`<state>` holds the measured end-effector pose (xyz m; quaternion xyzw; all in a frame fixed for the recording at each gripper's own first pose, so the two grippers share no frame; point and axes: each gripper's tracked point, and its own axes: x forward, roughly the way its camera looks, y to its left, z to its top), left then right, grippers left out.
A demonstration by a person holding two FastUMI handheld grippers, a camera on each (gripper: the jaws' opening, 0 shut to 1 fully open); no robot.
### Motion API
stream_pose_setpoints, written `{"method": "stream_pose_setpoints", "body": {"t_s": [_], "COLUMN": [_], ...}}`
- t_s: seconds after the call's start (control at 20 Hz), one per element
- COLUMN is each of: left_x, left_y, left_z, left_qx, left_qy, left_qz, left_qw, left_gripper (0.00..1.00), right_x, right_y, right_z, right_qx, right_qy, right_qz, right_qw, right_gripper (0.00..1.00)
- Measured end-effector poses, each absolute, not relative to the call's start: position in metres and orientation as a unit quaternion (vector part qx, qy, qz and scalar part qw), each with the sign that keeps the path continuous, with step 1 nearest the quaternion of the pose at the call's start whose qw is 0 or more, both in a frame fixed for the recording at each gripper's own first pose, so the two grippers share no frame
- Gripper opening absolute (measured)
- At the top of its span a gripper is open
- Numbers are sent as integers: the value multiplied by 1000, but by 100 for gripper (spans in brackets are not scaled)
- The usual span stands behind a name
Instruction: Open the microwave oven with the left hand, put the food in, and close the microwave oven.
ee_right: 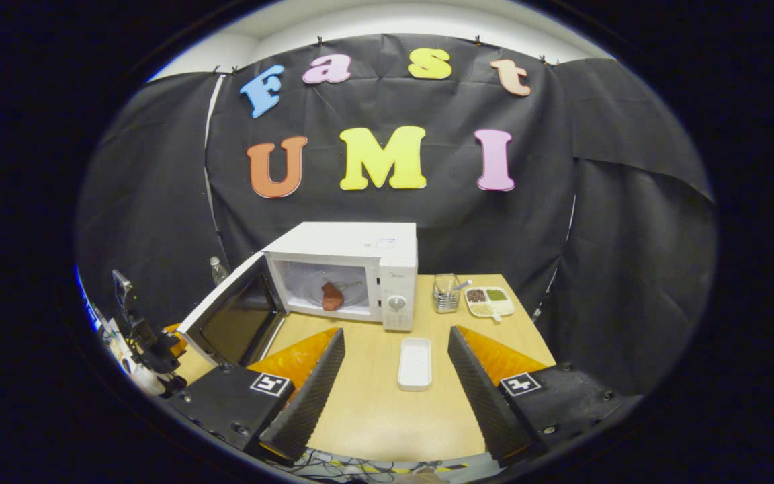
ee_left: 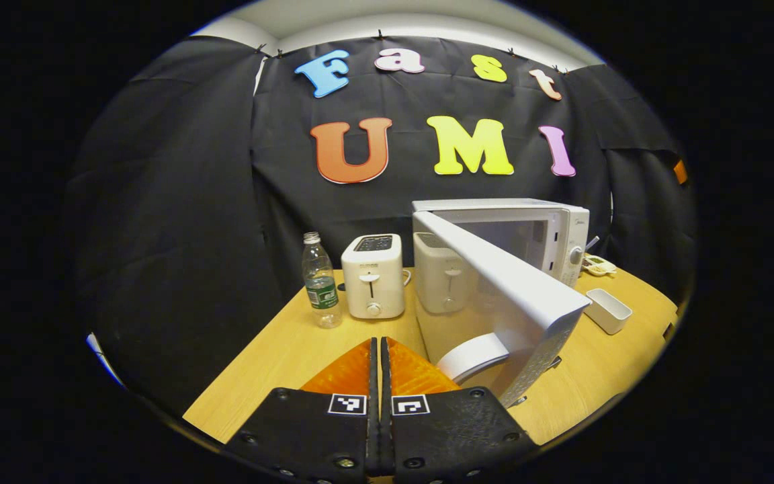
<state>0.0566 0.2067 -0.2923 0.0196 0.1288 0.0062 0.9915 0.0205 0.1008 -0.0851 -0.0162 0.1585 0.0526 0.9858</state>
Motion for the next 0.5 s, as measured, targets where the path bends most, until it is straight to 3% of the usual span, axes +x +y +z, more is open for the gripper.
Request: {"method": "stream_pose_setpoints", "body": {"t_s": [0.3, 0.35, 0.4, 0.5], "left_x": [72, 75, 78, 85], "left_y": [129, 115, 101, 75], "left_z": [-291, -290, -289, -284], "left_qx": [11, 12, 15, 15], "left_qy": [127, 126, 126, 123], "left_qz": [-54, -66, -77, -97], "left_qw": [990, 990, 989, 988], "left_gripper": [0, 9, 0, 0], "right_x": [30, 31, 33, 37], "right_y": [85, 81, 77, 67], "right_z": [-91, -93, -93, -95], "right_qx": [-12, -9, -7, -5], "right_qy": [169, 170, 170, 172], "right_qz": [57, 57, 56, 54], "right_qw": [984, 984, 984, 984], "right_gripper": [99, 99, 99, 99]}}
